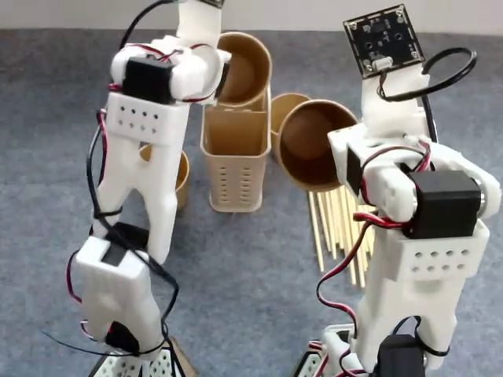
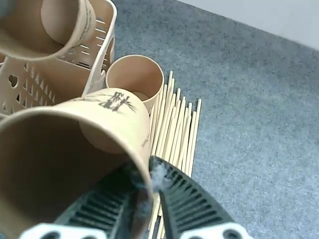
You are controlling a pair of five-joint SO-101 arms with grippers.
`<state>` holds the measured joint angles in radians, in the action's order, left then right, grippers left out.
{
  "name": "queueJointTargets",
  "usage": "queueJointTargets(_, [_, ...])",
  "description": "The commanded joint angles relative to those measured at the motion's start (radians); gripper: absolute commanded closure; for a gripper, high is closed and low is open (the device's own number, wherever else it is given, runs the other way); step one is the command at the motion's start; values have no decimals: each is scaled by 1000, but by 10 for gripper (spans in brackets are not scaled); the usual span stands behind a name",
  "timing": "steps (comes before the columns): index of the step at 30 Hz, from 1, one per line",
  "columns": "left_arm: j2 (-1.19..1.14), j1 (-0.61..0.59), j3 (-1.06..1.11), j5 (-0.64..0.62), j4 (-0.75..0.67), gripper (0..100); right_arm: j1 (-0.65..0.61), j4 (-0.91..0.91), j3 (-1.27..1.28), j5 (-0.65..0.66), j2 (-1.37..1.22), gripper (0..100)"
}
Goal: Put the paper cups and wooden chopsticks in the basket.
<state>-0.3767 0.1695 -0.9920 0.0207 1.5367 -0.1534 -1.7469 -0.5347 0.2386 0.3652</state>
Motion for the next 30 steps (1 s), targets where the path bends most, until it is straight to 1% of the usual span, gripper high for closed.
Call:
queueJointTargets(1, [-27, 24, 2, -9, -18, 992, -8, -7, -33, 9, 4, 990])
queueJointTargets(3, [-50, 21, 1, -9, -18, 955, -8, -8, -33, 9, 4, 990])
queueJointTargets(7, [-64, 7, 1, -3, -15, 777, -8, -10, -33, 9, 4, 990])
queueJointTargets(8, [-62, 5, -1, -2, -17, 755, -8, -8, -31, 9, 4, 990])
queueJointTargets(11, [-30, -16, -87, 0, -11, 766, -12, 16, -8, 9, 4, 990])
queueJointTargets(16, [31, -73, -225, 0, -5, 772, -25, 125, -2, 8, 4, 990])
queueJointTargets(20, [68, -148, -269, -2, 18, 772, -51, 239, -1, -49, 2, 990])
queueJointTargets(25, [101, -259, -274, -8, 18, 773, -177, 463, 84, -106, 2, 990])
queueJointTargets(28, [104, -337, -271, -8, 29, 772, -237, 591, 214, -107, 1, 990])
queueJointTargets(30, [104, -386, -271, -8, 40, 772, -243, 690, 328, -106, 1, 990])
